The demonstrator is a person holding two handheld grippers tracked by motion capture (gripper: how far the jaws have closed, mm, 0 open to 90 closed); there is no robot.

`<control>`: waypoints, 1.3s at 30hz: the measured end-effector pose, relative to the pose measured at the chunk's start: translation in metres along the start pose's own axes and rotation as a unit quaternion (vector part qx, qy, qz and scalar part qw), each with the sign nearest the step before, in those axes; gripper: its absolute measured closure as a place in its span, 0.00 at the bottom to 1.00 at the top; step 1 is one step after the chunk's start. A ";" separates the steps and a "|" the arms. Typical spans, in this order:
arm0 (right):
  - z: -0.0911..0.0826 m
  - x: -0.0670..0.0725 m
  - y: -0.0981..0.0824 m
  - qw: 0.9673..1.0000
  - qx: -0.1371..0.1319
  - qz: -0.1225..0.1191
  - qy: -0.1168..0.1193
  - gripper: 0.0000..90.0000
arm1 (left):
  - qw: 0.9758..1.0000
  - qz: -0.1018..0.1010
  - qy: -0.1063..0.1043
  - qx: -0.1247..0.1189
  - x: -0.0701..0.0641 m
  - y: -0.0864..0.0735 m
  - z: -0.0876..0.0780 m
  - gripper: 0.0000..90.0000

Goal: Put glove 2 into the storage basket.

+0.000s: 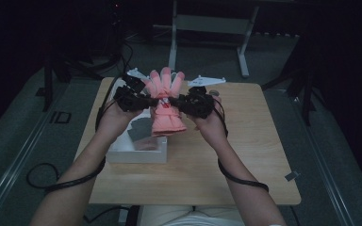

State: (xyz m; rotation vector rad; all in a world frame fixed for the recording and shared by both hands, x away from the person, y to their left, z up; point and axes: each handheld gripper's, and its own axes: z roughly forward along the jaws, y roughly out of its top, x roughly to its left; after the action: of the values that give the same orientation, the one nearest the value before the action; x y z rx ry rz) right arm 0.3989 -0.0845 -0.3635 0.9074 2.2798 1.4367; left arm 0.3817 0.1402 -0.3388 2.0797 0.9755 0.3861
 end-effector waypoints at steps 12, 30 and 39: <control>0.045 0.029 0.023 1.000 0.003 -0.005 0.011 0.80 | 0.999 -0.010 0.030 0.025 0.042 -0.011 -0.028 0.90; 0.100 0.036 -0.003 0.998 0.051 0.019 0.010 0.80 | 0.998 -0.036 -0.003 0.046 0.082 -0.055 0.005 0.90; 0.111 0.030 -0.020 0.996 0.088 0.012 0.001 0.81 | 0.996 -0.043 -0.007 0.074 0.082 -0.067 0.030 0.90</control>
State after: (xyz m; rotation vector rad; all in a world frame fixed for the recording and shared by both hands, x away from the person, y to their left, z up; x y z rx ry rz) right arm 0.4306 0.0060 -0.4290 0.9867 2.4338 1.2613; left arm 0.4177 0.2122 -0.4139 2.1597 1.1098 0.2615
